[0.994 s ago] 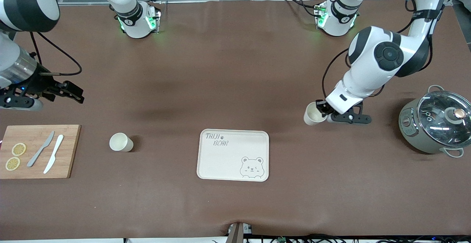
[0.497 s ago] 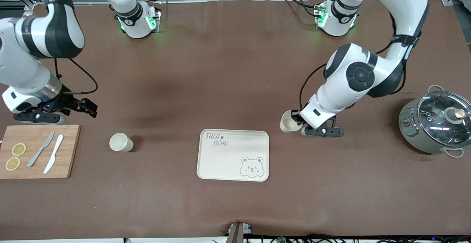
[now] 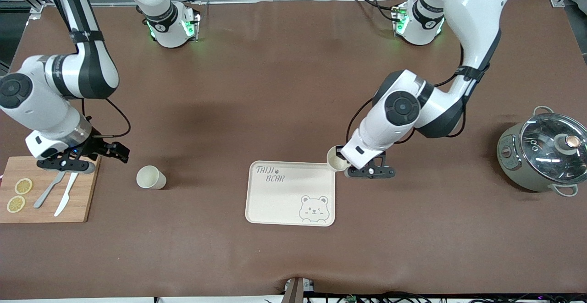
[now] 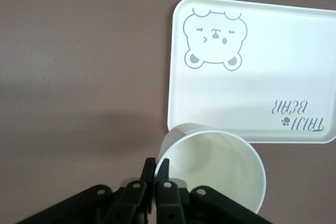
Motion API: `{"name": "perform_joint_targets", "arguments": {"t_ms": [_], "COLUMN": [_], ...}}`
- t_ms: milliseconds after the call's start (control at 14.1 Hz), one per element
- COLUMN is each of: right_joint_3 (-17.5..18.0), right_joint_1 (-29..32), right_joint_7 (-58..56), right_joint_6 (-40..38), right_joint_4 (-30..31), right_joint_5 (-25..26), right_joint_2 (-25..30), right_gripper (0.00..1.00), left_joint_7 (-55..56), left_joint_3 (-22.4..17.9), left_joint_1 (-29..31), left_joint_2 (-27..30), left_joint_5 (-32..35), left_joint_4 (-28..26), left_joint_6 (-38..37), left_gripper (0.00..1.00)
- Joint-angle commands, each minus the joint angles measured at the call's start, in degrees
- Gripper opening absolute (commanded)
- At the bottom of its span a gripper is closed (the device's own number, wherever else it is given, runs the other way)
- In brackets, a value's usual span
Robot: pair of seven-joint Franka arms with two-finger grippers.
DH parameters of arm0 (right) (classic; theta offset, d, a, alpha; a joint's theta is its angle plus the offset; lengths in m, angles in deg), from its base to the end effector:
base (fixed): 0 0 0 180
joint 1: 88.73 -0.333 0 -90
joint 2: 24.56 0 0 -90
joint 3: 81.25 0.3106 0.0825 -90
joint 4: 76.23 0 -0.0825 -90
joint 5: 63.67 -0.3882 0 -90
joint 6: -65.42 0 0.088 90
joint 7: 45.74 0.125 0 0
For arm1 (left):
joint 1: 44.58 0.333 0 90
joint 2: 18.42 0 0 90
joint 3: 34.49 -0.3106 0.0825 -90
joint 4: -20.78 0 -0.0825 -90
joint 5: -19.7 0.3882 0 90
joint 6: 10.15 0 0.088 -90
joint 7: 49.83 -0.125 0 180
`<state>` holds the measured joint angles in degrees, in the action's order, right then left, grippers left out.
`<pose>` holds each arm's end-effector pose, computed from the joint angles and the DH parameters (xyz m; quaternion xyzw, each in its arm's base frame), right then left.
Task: Place white IKEA cup upright on tray with both arms
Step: 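Carry the cup toward the tray while the right gripper reaches the other cup, then lower the cup onto the tray while the right gripper grasps the other cup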
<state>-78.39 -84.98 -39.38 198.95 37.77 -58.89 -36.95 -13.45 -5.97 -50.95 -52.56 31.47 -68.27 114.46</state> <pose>0.6115 -0.0128 0.3419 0.9970 -0.0372 0.0637 0.0237 0.6115 -0.3535 0.3174 0.9976 0.0019 0.0137 0.0671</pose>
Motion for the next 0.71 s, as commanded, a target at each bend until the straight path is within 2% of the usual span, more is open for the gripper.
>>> {"name": "perform_joint_targets", "arguments": {"t_ms": [0,213,639], "right_joint_3": [0.48,0.13,0.22], "right_joint_1": [1.0,1.26,2.05], "right_joint_7": [-0.04,-0.04,-0.04], "right_joint_6": [4.35,9.63,12.54], "right_joint_4": [0.07,-0.19,-1.51], "right_joint_5": [1.2,1.29,1.29], "right_joint_2": [-3.06,-6.76,-10.45], "right_gripper": [1.0,1.0,1.0], "left_joint_7": [3.08,4.66,5.55], "left_joint_3": [-3.9,-7.77,-8.4], "left_joint_1": [-5.21,-9.7,-10.59], "left_joint_2": [-3.13,-4.97,-8.49], "left_joint_5": [2.11,1.93,2.11], "left_joint_4": [5.46,7.75,9.95], "left_joint_6": [-1.74,-1.65,0.8], "left_gripper": [0.0,0.0,0.0]}}
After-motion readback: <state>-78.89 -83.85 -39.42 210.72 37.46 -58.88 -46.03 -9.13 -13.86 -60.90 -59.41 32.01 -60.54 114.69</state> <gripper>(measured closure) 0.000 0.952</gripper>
